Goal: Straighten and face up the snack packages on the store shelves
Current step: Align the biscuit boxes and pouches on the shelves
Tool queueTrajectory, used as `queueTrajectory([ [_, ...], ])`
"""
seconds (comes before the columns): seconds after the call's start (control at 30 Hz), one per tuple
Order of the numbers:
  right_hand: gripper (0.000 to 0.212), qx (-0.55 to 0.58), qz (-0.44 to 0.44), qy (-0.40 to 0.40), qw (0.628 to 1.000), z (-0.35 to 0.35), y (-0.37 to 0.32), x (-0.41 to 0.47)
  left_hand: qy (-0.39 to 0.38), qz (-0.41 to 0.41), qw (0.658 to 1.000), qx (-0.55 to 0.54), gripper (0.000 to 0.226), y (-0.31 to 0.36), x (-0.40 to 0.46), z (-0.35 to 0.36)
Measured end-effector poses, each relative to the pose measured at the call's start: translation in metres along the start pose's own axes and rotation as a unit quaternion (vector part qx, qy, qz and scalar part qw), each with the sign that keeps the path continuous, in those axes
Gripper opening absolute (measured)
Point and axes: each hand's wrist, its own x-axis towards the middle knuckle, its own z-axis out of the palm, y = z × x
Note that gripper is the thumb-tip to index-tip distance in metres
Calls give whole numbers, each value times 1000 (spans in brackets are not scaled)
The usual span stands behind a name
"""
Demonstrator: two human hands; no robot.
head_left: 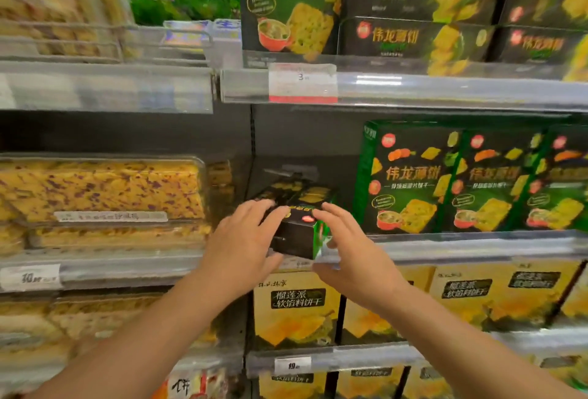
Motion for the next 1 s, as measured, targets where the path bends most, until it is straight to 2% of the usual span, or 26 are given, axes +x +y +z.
queueTrajectory([
  [0.23, 72, 2, -55, 42, 998, 6, 15, 16, 24, 2, 999, -32, 71, -1, 1, -3],
  [0.47, 74, -41, -24, 34, 998, 7, 21, 25, 15, 22, 1000, -13, 80, -8, -1, -1],
  [0.57, 71, -36, -27, 34, 998, 8, 20, 25, 20, 20, 999, -14, 76, -13, -2, 0],
  [0.87, 73, -8, -11, 11, 1000, -2, 12, 25, 46, -8, 993, -113, 74, -29, 0, -5],
  [1.0, 77, 37, -9, 40, 998, -14, 6, 28, 56, -4, 988, -146, 77, -33, 5, -21],
])
